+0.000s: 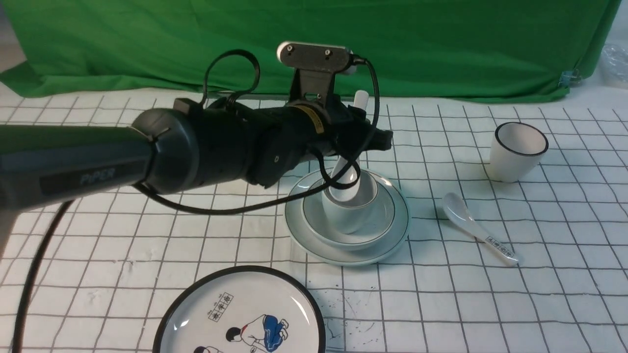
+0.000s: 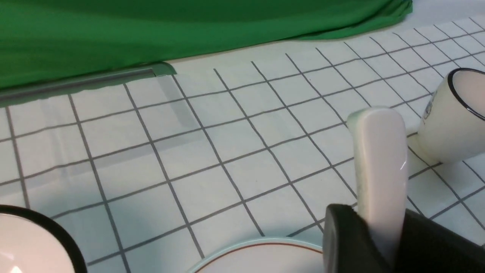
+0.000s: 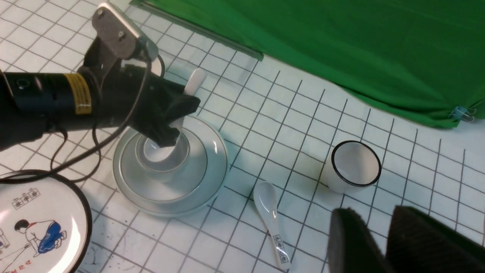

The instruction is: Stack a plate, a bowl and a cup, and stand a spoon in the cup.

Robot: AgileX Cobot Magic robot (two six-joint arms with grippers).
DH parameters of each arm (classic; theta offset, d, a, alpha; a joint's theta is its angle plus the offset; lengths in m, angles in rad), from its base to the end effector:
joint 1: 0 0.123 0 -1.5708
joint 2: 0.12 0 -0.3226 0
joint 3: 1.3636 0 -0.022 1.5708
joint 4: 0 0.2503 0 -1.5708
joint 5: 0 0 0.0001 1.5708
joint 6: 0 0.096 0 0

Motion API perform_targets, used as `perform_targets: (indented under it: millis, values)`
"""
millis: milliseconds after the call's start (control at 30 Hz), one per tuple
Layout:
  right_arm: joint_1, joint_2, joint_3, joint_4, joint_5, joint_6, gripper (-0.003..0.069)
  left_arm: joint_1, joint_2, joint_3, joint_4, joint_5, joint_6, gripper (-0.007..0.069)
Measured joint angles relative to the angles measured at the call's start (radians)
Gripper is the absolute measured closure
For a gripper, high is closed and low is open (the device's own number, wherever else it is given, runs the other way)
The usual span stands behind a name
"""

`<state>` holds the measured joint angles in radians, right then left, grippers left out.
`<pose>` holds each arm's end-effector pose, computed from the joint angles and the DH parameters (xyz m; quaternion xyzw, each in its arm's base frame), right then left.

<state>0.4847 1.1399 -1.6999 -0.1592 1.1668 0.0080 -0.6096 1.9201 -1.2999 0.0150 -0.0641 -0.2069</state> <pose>0.1572 0.0670 0.5517 -0.1942 0.8402 0.0454 0.5043 0.3757 -0.2624 0.2590 0.1769 0.8335 -0.2046 0.4818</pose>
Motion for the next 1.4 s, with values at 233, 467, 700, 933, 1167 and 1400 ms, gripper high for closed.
perform_targets:
  millis: [233,467,700,933,1167,1400]
  values:
    - [0.000,0.000,0.000,0.000,0.000,0.000,0.0461,-0.003,0.000,0.000,0.002,0.023,0.002,0.0354]
    - [0.000,0.000,0.000,-0.011,0.000,-0.008,0.0463,-0.003,-0.125,0.000,0.018,0.217,0.008,0.0348]
    - [0.000,-0.150,0.072,-0.042,-0.037,0.000,0.0623,-0.002,-0.429,0.044,0.134,0.529,0.018,0.0598]
    - [0.000,-0.645,0.558,-0.051,-0.528,0.037,0.0631,-0.002,-0.905,0.373,0.149,0.380,-0.036,0.0624]
    - [0.000,-1.026,1.200,-0.049,-1.184,0.063,0.0632,-0.002,-1.348,0.796,0.148,0.129,-0.152,0.0624]
    - [0.000,-1.137,1.424,-0.025,-1.545,0.134,0.0615,-0.002,-1.538,1.008,0.102,0.042,-0.193,0.0624]
